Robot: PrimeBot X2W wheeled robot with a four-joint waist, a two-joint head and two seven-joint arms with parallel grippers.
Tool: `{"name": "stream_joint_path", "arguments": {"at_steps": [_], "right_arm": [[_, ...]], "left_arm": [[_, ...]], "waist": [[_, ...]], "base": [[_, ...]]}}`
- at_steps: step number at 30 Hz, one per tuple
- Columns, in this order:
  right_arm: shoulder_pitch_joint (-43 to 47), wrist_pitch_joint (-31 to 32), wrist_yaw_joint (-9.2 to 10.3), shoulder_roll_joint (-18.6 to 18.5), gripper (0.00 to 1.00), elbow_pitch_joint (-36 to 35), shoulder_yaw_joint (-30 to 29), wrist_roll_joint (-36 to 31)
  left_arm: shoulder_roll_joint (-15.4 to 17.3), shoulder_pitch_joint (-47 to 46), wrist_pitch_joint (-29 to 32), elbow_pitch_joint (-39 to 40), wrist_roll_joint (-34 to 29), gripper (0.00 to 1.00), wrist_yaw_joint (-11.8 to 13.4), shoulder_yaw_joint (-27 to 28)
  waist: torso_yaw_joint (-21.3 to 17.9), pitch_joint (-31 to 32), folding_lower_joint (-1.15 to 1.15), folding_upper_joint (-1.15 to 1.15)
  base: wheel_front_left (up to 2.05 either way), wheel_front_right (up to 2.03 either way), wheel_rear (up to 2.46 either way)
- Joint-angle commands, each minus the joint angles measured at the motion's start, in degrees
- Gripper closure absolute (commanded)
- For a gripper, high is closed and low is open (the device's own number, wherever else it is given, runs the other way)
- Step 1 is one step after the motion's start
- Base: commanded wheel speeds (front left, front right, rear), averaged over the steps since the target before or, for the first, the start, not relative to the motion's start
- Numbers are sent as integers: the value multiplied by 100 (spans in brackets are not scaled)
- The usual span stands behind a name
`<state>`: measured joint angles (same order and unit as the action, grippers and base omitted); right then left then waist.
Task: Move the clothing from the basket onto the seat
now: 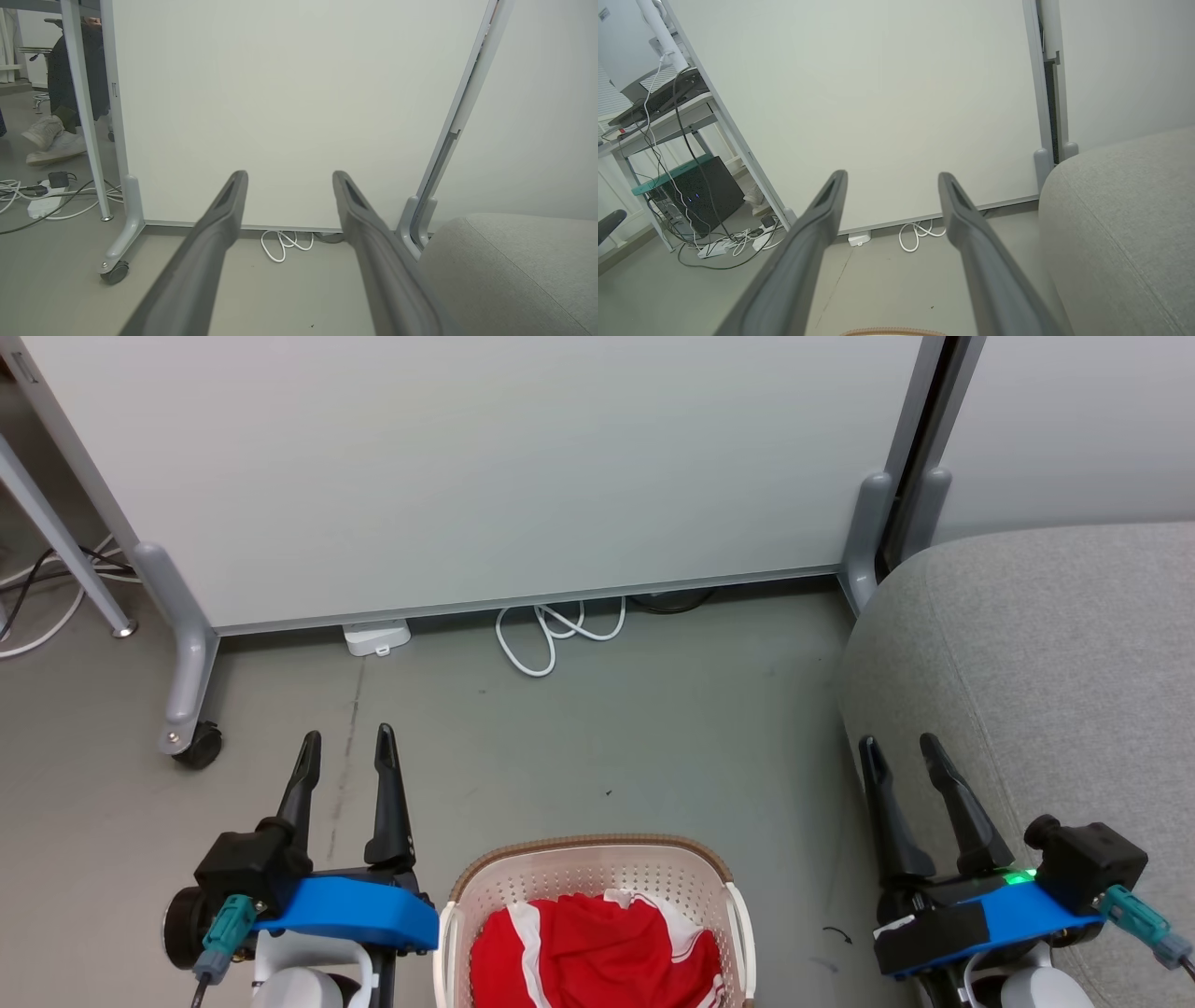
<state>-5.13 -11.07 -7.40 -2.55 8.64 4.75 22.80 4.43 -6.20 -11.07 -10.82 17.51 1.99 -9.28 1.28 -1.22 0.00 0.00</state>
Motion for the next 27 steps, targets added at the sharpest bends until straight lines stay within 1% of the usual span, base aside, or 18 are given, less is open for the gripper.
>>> {"name": "stream_joint_path", "arguments": {"at_steps": [1, 15, 27], "right_arm": [[-119, -49, -12, -39, 0, -59, 14, -133], [-118, -223, -13, -44, 0, -70, 109, -775], [-111, -342, -14, -47, 0, -63, 155, -1257]], "left_arm": [[22, -117, -51, 55, -124, 0, 18, -20], [6, -136, -222, 46, -790, 0, 65, -135], [-9, -137, -341, 43, -1279, 0, 32, -189]], "waist": [[2, 1, 0, 0], [24, -2, 0, 0], [40, -22, 0, 0]], "base": [[0, 0, 0], [0, 0, 0], [0, 0, 0]]}}
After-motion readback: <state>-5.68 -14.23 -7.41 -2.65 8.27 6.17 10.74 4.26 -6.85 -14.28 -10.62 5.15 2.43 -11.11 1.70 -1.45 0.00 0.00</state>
